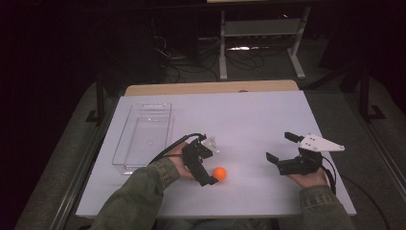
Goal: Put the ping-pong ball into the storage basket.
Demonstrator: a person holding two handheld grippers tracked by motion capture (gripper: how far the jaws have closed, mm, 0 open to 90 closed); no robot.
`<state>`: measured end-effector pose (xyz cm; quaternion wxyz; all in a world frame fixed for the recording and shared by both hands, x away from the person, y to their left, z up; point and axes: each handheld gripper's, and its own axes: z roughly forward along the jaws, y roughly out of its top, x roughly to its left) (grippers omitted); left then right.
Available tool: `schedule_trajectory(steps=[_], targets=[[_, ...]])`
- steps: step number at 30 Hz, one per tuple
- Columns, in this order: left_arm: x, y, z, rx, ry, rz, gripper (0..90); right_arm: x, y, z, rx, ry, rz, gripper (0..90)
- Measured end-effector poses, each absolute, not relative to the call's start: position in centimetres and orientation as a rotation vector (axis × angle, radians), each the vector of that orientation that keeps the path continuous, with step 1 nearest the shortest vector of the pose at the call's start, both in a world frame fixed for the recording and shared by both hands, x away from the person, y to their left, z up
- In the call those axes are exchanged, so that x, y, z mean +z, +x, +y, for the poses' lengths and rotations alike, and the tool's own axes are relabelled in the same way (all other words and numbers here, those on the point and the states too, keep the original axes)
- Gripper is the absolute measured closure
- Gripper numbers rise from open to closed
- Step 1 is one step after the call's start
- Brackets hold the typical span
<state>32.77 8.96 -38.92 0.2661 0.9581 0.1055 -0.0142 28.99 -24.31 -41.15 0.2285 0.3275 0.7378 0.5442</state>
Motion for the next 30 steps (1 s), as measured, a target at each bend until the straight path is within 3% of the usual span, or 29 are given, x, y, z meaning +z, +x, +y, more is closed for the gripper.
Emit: schedule_trajectory(steps=[30], targets=[[-40.3,33.2,6.5,-0.067,2.623,0.249,0.0,-41.2,29.0,-24.2,1.499,0.897,2.041,0.0]])
